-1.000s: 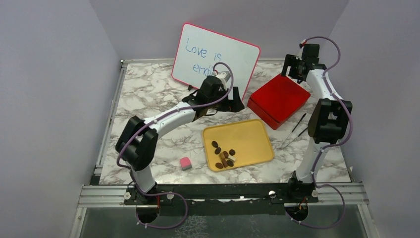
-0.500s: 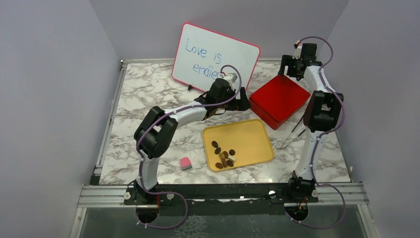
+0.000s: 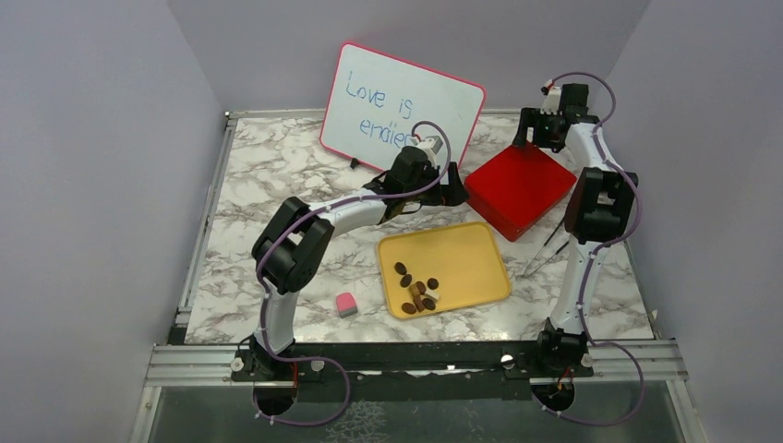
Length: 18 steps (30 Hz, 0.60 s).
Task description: Pack the chocolate
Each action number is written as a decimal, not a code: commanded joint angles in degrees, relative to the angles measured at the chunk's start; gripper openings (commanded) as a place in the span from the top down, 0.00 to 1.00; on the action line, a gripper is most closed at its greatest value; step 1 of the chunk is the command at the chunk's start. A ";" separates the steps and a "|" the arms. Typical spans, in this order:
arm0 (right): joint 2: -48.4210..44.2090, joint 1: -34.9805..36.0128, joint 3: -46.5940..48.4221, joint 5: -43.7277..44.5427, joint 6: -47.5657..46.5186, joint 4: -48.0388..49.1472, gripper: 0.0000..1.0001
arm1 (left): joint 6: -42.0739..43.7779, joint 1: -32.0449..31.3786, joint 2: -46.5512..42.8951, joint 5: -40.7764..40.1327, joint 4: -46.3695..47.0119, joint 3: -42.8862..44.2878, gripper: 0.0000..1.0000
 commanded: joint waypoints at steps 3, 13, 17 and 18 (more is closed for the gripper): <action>-2.72 -0.34 -1.09 -2.35 -0.56 -1.99 0.14 | -0.02 -0.12 1.24 0.64 1.59 2.07 0.01; -3.20 -0.32 3.17 10.00 5.12 -5.77 0.15 | 4.38 -0.12 3.54 -3.32 -4.89 10.17 0.12; -7.10 -0.34 1.48 14.71 10.80 -7.00 0.15 | 5.78 -0.12 4.85 -5.08 -4.70 13.51 0.21; -8.43 -0.34 0.27 16.04 12.14 -7.08 0.15 | 6.04 -0.12 5.71 -5.21 -4.60 14.46 0.23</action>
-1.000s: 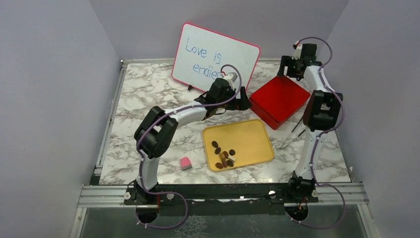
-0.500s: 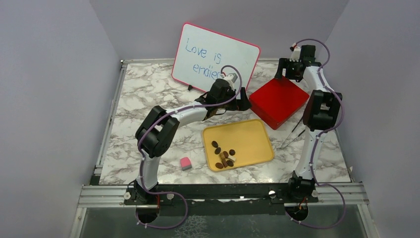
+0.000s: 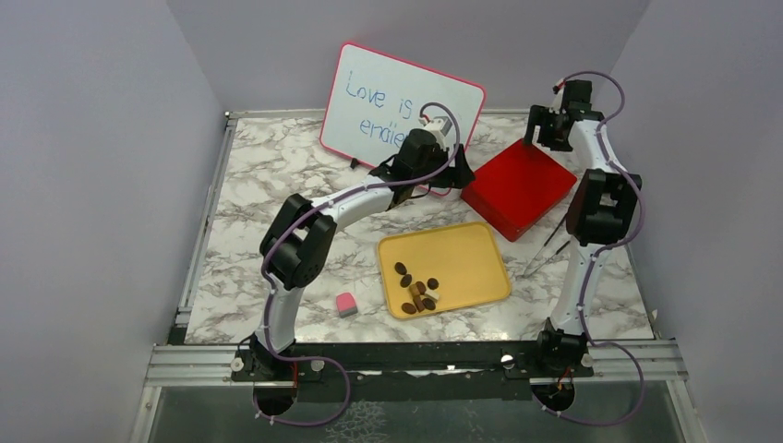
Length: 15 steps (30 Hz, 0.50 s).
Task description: Pack the chocolate
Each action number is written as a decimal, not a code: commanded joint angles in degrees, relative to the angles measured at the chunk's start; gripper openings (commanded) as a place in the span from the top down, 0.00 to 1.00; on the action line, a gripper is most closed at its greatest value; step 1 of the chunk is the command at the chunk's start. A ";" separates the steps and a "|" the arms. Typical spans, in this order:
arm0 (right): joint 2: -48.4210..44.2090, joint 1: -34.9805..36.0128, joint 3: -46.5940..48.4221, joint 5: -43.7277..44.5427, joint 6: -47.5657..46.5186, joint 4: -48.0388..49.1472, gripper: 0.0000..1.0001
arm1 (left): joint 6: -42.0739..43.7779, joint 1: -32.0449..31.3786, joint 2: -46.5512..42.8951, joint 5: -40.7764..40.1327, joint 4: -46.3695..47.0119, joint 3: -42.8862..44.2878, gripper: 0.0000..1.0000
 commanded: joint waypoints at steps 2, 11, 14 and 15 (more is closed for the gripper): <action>-9.51 -0.34 -2.98 7.72 7.67 -2.37 0.16 | 3.24 -0.12 3.76 -2.69 -0.18 6.55 0.27; -17.24 -0.34 -11.06 -0.97 10.81 -8.48 0.49 | 4.23 -0.19 8.26 1.25 3.33 12.34 0.51; -21.80 -0.34 -17.28 -2.96 11.08 -7.66 0.71 | 4.77 -0.28 9.07 2.89 4.24 13.32 0.62; -23.32 -0.32 -19.60 -3.44 11.37 -7.42 0.79 | 5.01 -0.37 9.26 3.19 4.41 13.38 0.65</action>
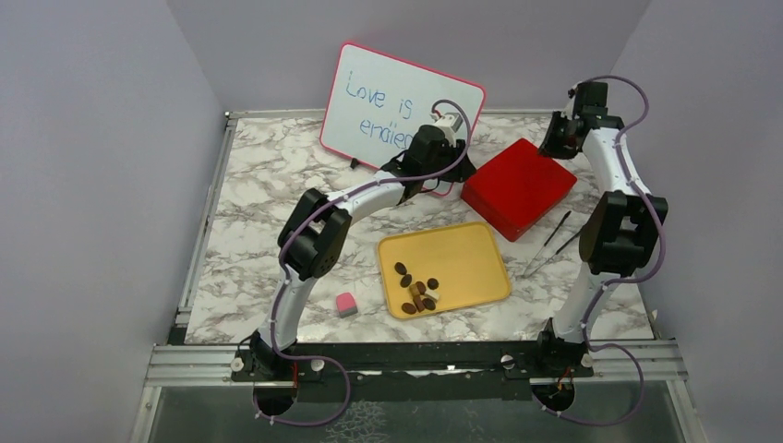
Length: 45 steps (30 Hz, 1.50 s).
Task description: Pack the chocolate
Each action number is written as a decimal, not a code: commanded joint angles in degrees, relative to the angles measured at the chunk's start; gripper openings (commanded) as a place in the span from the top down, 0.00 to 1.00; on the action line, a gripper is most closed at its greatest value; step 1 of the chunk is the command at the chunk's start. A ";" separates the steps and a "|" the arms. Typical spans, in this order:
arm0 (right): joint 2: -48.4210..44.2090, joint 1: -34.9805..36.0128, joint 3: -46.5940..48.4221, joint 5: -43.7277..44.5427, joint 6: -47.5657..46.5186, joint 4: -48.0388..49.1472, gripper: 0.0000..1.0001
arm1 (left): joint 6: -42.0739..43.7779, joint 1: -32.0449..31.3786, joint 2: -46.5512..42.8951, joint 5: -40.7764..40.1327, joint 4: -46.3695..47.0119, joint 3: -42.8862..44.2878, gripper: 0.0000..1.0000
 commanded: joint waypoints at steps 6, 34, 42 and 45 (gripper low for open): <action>-14.51 -0.19 -19.23 -9.54 6.26 1.61 0.99 | 4.07 -1.17 2.10 3.90 4.00 3.59 0.68; -24.32 1.15 -39.08 -9.41 11.19 9.54 0.99 | 7.07 -2.73 6.69 -2.55 -8.48 12.96 0.89; -22.72 5.04 -33.02 -13.70 11.06 16.46 0.99 | 5.03 -1.81 -0.22 -6.63 -9.04 8.74 0.90; -19.58 8.23 -28.44 -9.91 10.84 16.00 0.99 | 1.42 0.11 -5.71 -6.09 -7.90 4.25 0.82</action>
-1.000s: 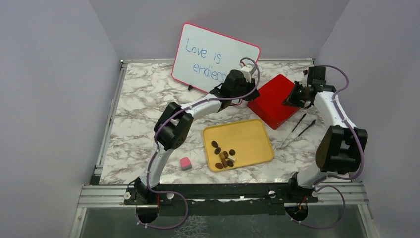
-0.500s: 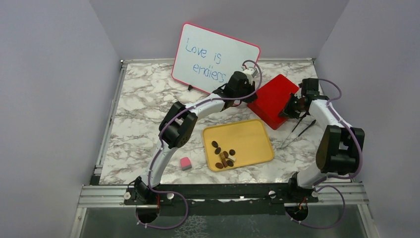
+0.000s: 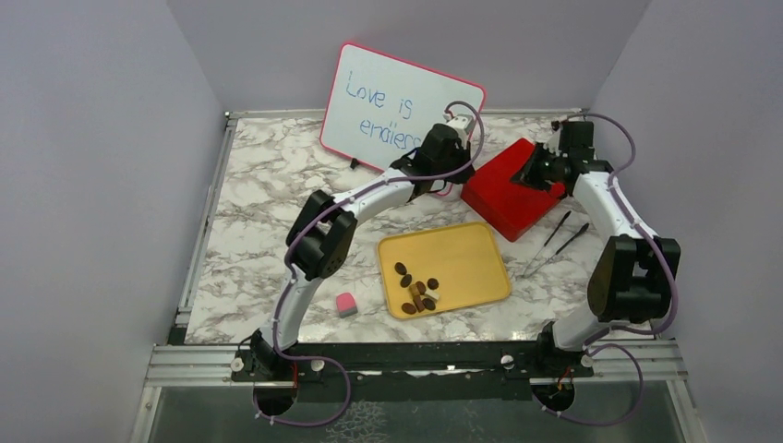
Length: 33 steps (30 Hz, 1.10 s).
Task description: Pack the chocolate
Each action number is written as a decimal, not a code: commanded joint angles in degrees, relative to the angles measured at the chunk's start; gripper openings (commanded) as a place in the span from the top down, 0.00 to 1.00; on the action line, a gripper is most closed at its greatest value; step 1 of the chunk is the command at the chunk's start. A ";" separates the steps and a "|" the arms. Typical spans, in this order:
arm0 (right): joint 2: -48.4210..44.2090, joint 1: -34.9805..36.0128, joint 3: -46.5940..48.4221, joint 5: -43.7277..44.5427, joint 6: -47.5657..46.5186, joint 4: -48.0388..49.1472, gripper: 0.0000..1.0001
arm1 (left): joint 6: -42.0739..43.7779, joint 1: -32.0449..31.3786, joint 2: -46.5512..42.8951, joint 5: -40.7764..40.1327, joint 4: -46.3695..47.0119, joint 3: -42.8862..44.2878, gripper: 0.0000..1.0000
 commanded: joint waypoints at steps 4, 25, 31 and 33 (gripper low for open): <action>6.82 6.86 10.95 3.60 -0.34 3.41 0.99 | -7.29 4.69 -17.53 -0.92 0.53 -10.56 0.61; 16.51 15.85 18.37 8.41 -4.08 1.97 0.99 | 1.33 9.39 -48.68 -0.93 -15.59 -35.65 0.30; 13.34 15.70 19.54 17.62 -9.78 3.27 0.99 | 4.92 9.39 -53.47 -0.54 -16.11 -39.34 0.23; 13.70 15.38 19.94 25.48 -12.42 5.43 0.99 | 5.34 9.38 -55.27 -1.77 -16.22 -41.06 0.11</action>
